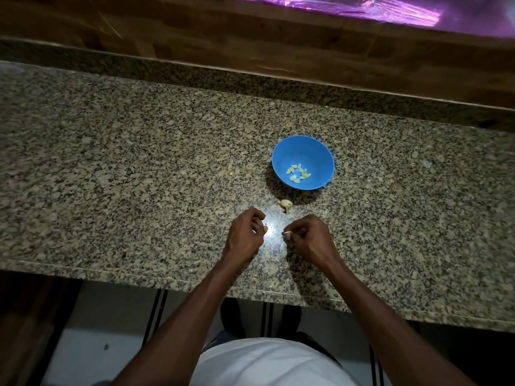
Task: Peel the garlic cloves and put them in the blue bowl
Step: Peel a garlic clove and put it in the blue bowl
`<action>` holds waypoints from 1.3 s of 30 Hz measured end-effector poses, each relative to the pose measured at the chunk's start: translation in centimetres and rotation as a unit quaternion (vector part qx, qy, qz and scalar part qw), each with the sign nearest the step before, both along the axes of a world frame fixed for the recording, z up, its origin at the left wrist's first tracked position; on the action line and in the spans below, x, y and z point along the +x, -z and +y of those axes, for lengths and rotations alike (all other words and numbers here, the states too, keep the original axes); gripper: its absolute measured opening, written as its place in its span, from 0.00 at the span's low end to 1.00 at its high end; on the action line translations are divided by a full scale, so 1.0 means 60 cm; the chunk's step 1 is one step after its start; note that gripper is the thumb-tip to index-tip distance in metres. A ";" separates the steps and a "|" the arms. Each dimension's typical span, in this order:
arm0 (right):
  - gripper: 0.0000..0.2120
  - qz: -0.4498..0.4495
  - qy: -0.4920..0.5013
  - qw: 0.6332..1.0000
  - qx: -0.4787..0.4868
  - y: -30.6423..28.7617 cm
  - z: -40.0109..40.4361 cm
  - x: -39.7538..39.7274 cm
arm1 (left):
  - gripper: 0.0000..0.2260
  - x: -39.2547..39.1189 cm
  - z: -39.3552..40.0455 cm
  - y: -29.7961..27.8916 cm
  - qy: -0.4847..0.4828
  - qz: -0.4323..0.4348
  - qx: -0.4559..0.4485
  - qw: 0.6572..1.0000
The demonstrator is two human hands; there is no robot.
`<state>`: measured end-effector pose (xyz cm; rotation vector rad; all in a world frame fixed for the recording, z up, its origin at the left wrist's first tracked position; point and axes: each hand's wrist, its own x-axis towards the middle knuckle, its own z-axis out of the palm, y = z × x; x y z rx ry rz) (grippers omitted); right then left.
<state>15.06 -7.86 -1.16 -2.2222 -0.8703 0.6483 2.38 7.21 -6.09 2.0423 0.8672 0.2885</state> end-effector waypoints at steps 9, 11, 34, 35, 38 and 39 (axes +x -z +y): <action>0.05 -0.046 0.008 0.999 -0.003 0.001 0.003 0.004 | 0.07 0.007 0.001 -0.002 0.000 0.013 -0.007 1.000; 0.04 -0.083 -0.009 0.996 -0.013 0.003 0.011 0.005 | 0.08 0.010 0.005 -0.001 0.007 0.015 -0.008 1.000; 0.10 -0.193 -0.098 0.975 -0.046 0.015 0.021 0.008 | 0.04 0.004 0.002 -0.005 0.022 0.005 0.011 1.000; 0.10 -0.187 -0.098 0.977 -0.044 0.016 0.021 0.010 | 0.04 0.004 0.002 -0.005 0.022 0.004 0.013 1.000; 0.10 -0.166 -0.089 0.982 -0.033 0.020 0.016 0.010 | 0.05 0.003 0.000 -0.002 0.022 -0.005 0.001 1.000; 0.10 -0.164 -0.088 0.982 -0.028 0.021 0.015 0.010 | 0.05 0.002 0.000 -0.002 0.024 -0.011 -0.002 1.000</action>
